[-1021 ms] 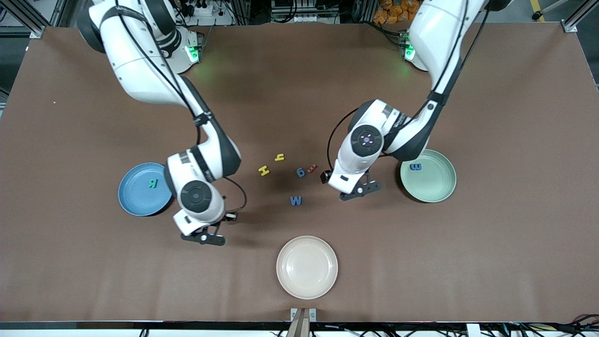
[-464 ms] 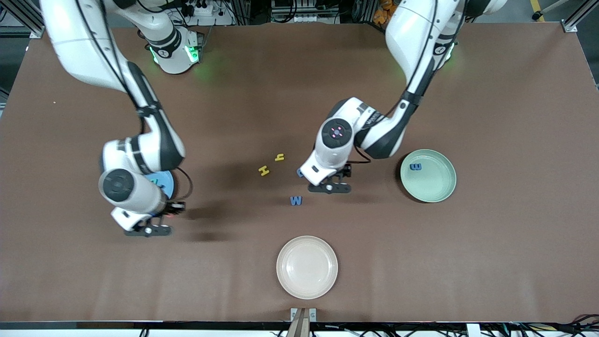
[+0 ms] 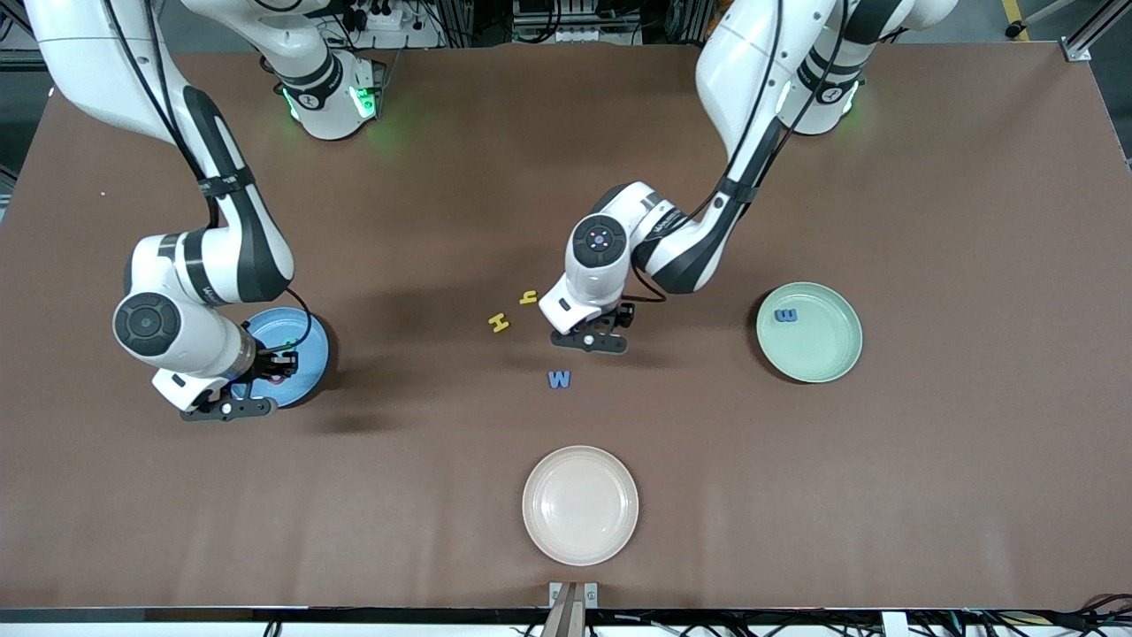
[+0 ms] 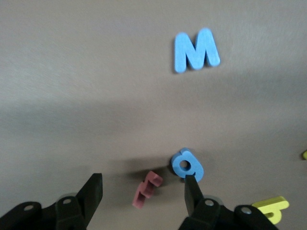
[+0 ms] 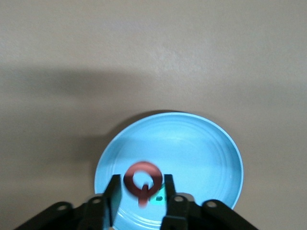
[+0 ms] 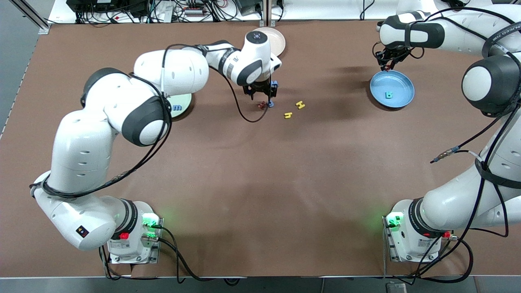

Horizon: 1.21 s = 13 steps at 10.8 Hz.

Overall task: Sort uppercase to blue plate, lowercase to green plate
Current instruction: 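Drop the Q on the blue plate while the left gripper reaches the letters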

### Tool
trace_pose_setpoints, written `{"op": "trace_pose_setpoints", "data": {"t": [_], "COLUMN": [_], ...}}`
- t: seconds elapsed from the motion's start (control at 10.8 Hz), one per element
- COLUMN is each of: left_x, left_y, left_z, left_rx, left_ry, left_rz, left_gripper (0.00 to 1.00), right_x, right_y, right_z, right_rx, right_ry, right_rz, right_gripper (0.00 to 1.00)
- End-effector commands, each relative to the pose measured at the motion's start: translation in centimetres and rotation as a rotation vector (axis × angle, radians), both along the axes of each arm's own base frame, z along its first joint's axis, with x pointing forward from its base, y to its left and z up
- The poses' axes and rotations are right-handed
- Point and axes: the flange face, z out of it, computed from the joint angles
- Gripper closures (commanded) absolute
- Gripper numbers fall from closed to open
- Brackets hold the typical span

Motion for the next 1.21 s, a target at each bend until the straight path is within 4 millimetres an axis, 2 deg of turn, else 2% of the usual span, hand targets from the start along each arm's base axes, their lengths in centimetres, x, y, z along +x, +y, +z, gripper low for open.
{"op": "trace_pose_setpoints", "data": {"t": [0.0, 0.19, 0.56, 1.11], "left_x": [-0.1, -0.4, -1.0, -0.8], "left_y": [-0.5, -0.6, -0.1, 0.1], "left_z": [0.2, 0.1, -0.3, -0.3], "left_rx": [-0.005, 0.000, 0.044, 0.052], "left_ry": [0.004, 0.011, 0.066, 0.073], "left_rz": [-0.025, -0.032, -0.074, -0.076], "left_gripper": [0.28, 0.30, 0.44, 0.56], "right_x": [-1.1, -1.0, -0.7, -0.7], "right_y": [-0.6, -0.6, -1.5, -1.2], "right_z": [0.2, -0.1, -1.4, -1.6], "right_rx": [0.004, 0.004, 0.011, 0.011], "right_ry": [0.025, 0.024, 0.019, 0.021], "right_rz": [0.006, 0.006, -0.009, -0.008], "right_gripper": [0.00, 0.00, 0.00, 0.00]}}
